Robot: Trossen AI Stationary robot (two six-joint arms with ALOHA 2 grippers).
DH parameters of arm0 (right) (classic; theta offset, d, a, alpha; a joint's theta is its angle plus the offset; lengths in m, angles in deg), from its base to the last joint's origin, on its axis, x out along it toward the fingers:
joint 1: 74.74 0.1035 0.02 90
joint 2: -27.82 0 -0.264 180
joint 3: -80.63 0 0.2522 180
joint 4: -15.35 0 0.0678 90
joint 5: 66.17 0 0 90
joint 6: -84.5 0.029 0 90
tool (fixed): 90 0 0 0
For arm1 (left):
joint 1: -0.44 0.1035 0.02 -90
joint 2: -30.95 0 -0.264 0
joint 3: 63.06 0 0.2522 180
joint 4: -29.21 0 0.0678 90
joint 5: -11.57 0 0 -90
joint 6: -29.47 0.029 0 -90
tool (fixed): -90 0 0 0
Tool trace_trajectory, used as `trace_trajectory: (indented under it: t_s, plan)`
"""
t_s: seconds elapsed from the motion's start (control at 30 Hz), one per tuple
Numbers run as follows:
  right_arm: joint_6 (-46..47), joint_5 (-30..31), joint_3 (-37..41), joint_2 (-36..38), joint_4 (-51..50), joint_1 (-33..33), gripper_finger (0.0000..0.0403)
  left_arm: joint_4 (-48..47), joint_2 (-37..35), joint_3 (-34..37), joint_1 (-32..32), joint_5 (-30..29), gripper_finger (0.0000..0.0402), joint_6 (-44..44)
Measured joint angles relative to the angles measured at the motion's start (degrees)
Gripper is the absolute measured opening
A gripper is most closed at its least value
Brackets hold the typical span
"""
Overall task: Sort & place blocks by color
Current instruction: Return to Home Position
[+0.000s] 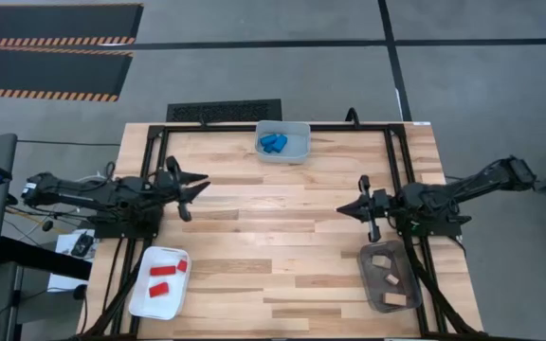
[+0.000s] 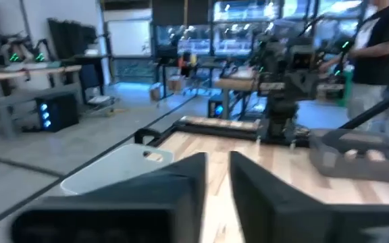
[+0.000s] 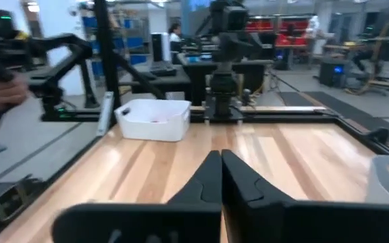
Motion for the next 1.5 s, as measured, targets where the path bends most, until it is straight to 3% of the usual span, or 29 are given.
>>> trace_trajectory:
  t_s: [0.1,0.27,0.47,0.57,0.8,1.27,1.5]
  plan:
    - [0.73,-0.25,0.0,3.37,-2.72,0.04,0.0022,-0.09,-4.54,1.97,0.0,2.48,0.0012,0.86]
    - [0.39,-0.32,0.0,8.18,-7.66,0.02,0.0008,2.86,-12.61,7.2,0.0,6.27,0.0015,4.21]
    - [-5.49,-3.5,0.0,10.91,-6.54,-1.6,0.0015,3.75,-20.29,10.58,0.0,7.04,0.0007,7.03]
    - [-6.07,-5.25,0.0,11.75,-7.23,-4.23,0.0011,4.22,-19.94,10.76,0.0,7.34,0.0001,8.02]
    - [-0.18,-20.87,0.0,11.85,-8.48,-9.4,0.0005,4.02,-20.01,10.92,0.0,8.58,0.0,8.02]
    - [0.94,-20.92,0.0,12.17,-13.86,-11.44,0.001,7.18,-19.94,12.99,0.0,8.61,0.0,7.71]
    - [0.93,-20.99,0.0,17.41,-18.06,-11.26,0.0012,5.75,-20.01,11.2,0.0,7.55,0.0,6.91]
